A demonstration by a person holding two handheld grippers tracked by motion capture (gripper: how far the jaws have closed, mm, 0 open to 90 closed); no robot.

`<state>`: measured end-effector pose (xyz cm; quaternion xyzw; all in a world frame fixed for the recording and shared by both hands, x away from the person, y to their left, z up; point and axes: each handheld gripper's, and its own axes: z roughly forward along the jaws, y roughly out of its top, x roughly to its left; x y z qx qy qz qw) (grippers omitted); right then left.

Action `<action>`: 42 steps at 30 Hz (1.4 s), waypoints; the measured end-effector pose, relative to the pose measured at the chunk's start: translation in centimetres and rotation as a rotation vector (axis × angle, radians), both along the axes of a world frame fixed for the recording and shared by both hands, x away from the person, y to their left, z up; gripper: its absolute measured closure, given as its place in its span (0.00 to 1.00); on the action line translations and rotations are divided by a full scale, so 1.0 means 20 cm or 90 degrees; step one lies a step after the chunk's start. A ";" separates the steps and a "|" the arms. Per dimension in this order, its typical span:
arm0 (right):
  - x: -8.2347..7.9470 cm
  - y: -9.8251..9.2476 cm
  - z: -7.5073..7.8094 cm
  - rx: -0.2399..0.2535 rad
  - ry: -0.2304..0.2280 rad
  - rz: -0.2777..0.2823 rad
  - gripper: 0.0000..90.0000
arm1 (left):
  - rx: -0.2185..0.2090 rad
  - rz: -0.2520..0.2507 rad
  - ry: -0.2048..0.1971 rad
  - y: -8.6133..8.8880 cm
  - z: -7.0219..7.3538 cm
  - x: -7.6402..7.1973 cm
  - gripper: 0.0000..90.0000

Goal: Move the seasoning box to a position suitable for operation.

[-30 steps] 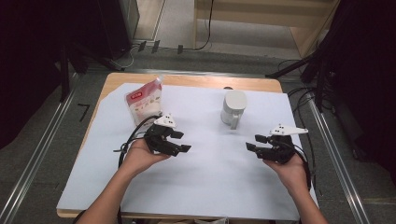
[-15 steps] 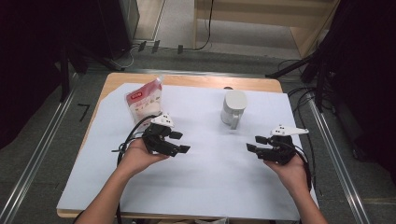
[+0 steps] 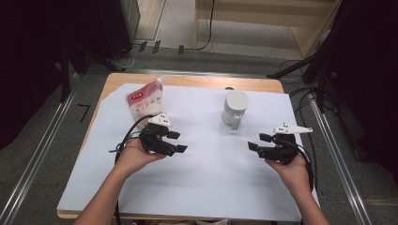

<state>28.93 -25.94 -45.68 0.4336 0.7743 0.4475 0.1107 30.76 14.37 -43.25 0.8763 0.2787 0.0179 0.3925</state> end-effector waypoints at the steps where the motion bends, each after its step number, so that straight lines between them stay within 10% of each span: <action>1: 0.00 0.00 0.00 0.002 0.002 -0.003 0.38 | 0.000 0.005 0.001 0.01 0.00 0.00 0.43; 26: 0.17 0.15 0.16 -0.031 -0.008 -0.016 0.30 | -0.003 0.002 -0.002 0.03 0.02 -0.01 0.43; 42: 0.34 0.26 0.12 -0.043 0.001 -0.114 0.15 | 0.002 0.006 -0.002 0.02 0.02 -0.01 0.45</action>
